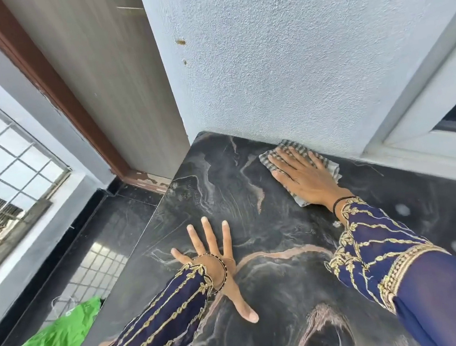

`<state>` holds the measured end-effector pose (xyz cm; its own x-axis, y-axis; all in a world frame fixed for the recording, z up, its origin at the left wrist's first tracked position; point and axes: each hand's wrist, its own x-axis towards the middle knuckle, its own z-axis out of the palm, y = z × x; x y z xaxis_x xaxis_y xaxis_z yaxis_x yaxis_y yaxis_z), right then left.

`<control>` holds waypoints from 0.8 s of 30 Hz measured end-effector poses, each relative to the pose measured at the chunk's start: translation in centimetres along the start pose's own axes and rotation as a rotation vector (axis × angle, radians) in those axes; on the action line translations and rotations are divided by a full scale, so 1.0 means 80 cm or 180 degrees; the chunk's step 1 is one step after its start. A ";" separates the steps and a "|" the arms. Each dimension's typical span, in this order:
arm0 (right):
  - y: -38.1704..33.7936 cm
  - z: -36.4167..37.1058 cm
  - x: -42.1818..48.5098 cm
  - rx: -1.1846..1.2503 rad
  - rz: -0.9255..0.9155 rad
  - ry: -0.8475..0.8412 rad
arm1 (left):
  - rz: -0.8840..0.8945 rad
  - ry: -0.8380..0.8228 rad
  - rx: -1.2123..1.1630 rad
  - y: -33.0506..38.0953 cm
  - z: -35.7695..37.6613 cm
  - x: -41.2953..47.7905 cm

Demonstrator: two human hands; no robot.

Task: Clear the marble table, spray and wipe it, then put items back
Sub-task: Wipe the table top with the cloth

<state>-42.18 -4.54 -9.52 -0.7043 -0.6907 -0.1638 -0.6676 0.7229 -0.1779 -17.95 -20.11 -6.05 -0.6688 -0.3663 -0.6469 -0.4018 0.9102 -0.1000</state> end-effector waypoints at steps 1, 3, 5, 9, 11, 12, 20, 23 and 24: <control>0.013 0.000 -0.009 -0.0014 0.0021 0.0001 | 0.0014 -0.0069 0.0042 0.001 -0.001 0.001; 0.026 0.001 -0.018 -0.0034 0.0101 -0.0001 | 0.0022 -0.0081 0.0086 0.002 -0.002 0.001; 0.021 0.002 -0.017 -0.0015 0.0213 0.0012 | -0.0006 0.0008 -0.0027 0.000 -0.001 0.002; 0.001 0.011 -0.035 0.0015 0.0225 0.0042 | 0.0025 -0.0051 0.0294 -0.001 -0.003 -0.006; -0.010 0.020 -0.054 -0.0034 0.0085 0.0042 | 0.0048 -0.0093 0.0272 0.000 -0.007 -0.009; -0.017 0.023 -0.063 -0.0062 0.0020 0.0044 | 0.0078 -0.0111 0.0225 -0.001 -0.010 -0.008; -0.120 0.062 -0.201 -0.0253 -0.0344 0.0024 | 0.0662 0.0695 -0.0353 -0.022 0.029 -0.066; -0.162 0.079 -0.270 -0.0389 -0.0581 0.0128 | 0.0829 0.1245 -0.1087 -0.030 0.087 -0.127; -0.175 0.086 -0.290 -0.0391 -0.0644 0.0151 | 0.0856 0.1477 -0.1267 -0.031 0.104 -0.145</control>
<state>-14.84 1.23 -9.87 -0.5617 -0.8223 -0.0905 -0.8186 0.5683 -0.0828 -4.02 -16.53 -4.60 -0.9420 -0.2625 -0.2090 -0.3241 0.8734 0.3636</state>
